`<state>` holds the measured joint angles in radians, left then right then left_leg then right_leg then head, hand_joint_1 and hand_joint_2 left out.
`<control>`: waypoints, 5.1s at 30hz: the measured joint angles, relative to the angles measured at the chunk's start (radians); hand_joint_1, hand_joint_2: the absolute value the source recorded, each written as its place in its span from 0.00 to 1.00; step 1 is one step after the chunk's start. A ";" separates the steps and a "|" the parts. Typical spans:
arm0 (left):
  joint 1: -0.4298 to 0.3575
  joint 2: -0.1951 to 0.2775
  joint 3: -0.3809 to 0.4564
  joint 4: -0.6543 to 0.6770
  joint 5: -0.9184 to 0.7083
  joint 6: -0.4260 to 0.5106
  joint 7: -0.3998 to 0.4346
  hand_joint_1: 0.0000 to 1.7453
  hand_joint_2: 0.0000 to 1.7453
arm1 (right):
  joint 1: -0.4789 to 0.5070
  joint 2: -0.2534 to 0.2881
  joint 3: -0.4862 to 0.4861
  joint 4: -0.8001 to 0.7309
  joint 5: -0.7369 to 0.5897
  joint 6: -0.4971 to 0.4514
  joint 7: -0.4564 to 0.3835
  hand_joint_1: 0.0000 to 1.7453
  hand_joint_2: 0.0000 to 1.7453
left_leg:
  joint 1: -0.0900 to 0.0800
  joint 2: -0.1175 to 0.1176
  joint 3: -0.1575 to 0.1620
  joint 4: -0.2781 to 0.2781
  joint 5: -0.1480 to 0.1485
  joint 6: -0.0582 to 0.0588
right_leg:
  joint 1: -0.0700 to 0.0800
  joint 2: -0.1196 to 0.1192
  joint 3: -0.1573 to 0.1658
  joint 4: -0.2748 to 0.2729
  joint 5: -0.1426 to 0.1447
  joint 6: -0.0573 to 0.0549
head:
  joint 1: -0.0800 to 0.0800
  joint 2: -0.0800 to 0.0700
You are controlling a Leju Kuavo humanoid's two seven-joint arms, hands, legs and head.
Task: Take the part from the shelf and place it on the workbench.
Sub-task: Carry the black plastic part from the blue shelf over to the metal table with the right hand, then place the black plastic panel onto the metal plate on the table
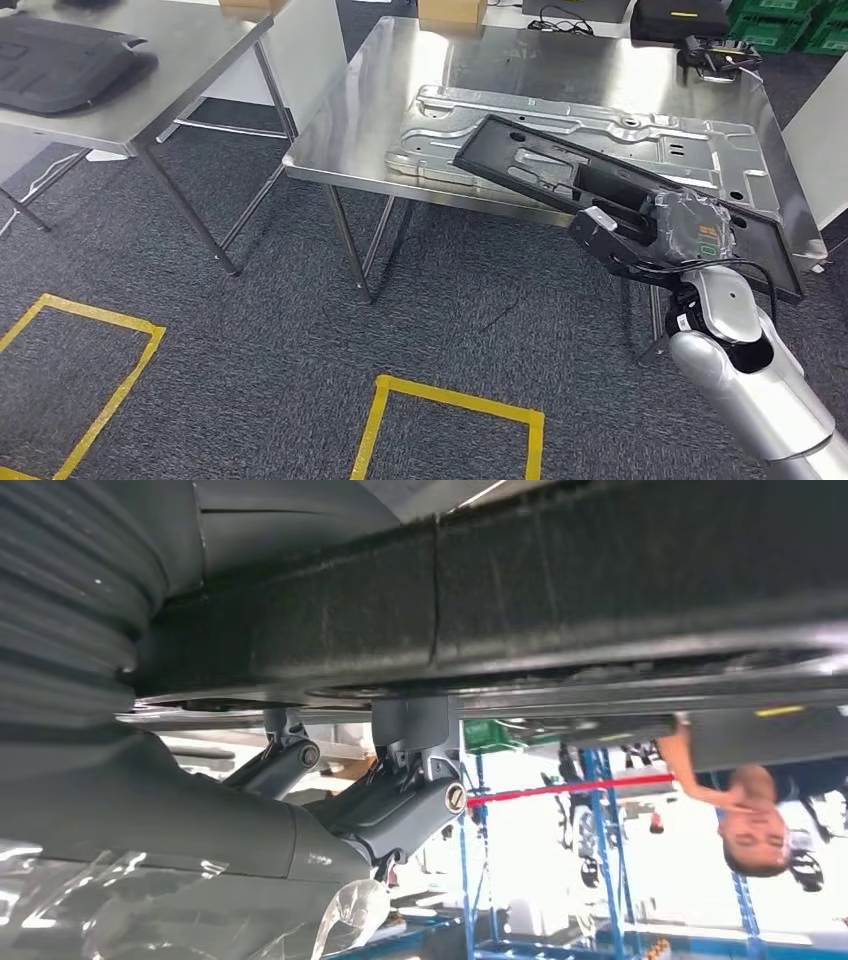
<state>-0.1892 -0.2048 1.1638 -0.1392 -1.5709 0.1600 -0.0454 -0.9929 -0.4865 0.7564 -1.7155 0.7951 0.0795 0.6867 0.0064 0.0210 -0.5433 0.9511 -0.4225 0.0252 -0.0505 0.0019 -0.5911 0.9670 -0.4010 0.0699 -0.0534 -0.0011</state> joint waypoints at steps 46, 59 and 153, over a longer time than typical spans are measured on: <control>-0.002 -0.004 0.000 0.000 -0.001 0.000 -0.001 0.00 1.00 | -0.031 0.001 0.031 0.013 -0.011 -0.014 0.000 1.00 1.00 | -0.042 -0.010 -0.062 0.004 0.061 0.055 | 0.041 0.028 0.051 0.022 -0.079 -0.034 | 0.001 0.000; -0.001 0.002 0.000 0.000 -0.001 0.002 -0.001 0.00 1.00 | -0.018 -0.001 0.032 0.020 -0.019 -0.027 0.000 1.00 1.00 | 0.002 -0.014 -0.006 0.041 -0.038 0.000 | -0.011 0.003 -0.039 0.058 -0.019 0.027 | 0.002 0.000; -0.002 -0.028 -0.002 0.000 0.012 -0.024 -0.023 0.00 1.00 | -0.140 0.115 0.145 0.134 -0.142 -0.066 -0.142 1.00 1.00 | -0.035 -0.034 -0.001 0.013 -0.017 0.062 | 0.024 0.003 -0.023 0.003 0.012 -0.006 | 0.002 0.000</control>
<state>-0.1911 -0.2323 1.1613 -0.1396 -1.5589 0.1359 -0.0687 -1.1329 -0.3719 0.9011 -1.5813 0.6526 0.0132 0.5442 -0.0288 -0.0128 -0.5445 0.9645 -0.4400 0.0876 -0.0264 0.0049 -0.6145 0.9698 -0.3889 0.0635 -0.0519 -0.0011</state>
